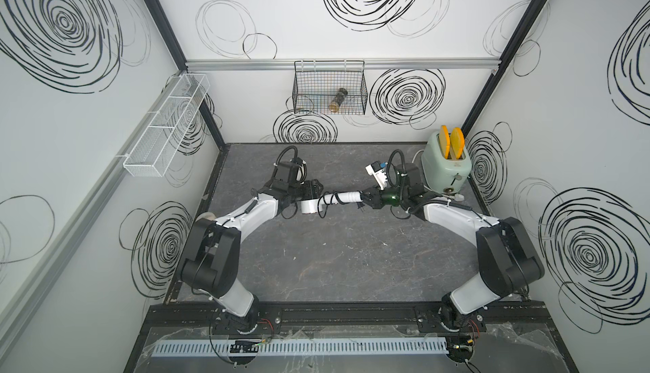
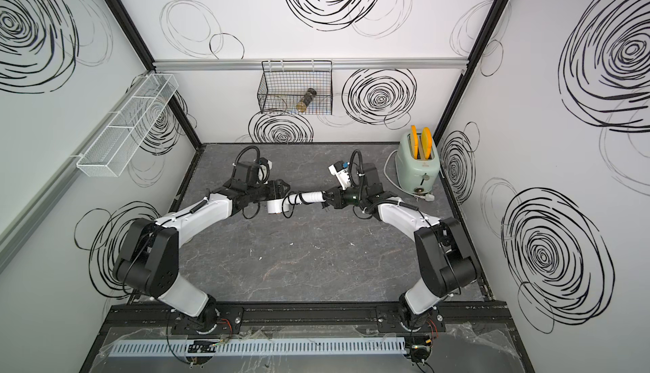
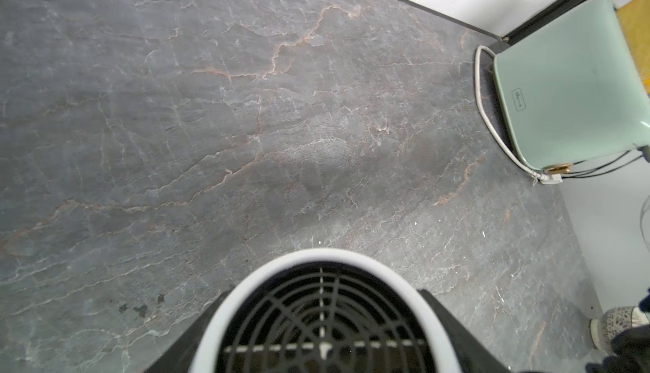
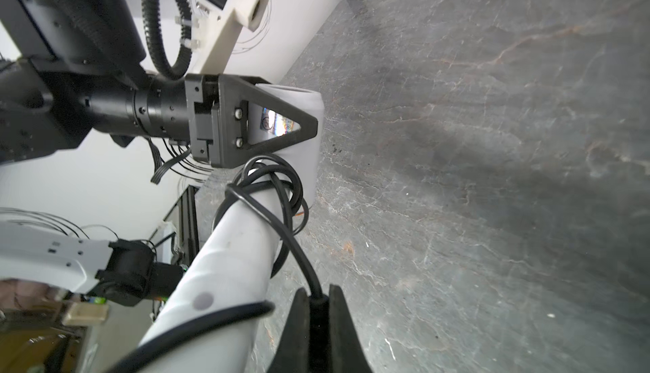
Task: Wrap the cord around the hair dryer
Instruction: Wrap the power cord around the hair dryer.
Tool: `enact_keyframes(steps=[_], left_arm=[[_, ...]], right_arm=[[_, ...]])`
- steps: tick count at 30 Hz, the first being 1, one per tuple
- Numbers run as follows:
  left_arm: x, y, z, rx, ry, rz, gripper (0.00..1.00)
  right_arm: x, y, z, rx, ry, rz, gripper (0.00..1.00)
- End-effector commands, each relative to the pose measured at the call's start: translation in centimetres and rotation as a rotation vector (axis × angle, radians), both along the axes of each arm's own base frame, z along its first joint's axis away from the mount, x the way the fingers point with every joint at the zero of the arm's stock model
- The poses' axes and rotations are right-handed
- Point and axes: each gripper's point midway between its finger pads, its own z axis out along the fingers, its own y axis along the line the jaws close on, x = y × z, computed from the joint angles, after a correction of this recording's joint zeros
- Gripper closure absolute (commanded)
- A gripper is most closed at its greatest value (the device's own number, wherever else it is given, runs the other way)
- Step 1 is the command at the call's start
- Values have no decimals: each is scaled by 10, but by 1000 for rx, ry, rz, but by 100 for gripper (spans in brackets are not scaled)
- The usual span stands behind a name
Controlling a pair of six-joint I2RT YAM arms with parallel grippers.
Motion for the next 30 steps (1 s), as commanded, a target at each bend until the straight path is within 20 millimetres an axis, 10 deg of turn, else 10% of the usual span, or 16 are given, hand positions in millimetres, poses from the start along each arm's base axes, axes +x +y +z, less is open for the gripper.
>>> enact_keyframes(steps=[1,22,30], left_arm=[[24,17,32,-40,-95,181,100],[63,24,-28,249,7,337,100],[78,11,-49,298,45,322,100]], right_arm=[[7,-5,-22,44,134,-151,100],[17,8,-141,-141,437,-444,92],[11,6,-150,-194,394,-464,50]])
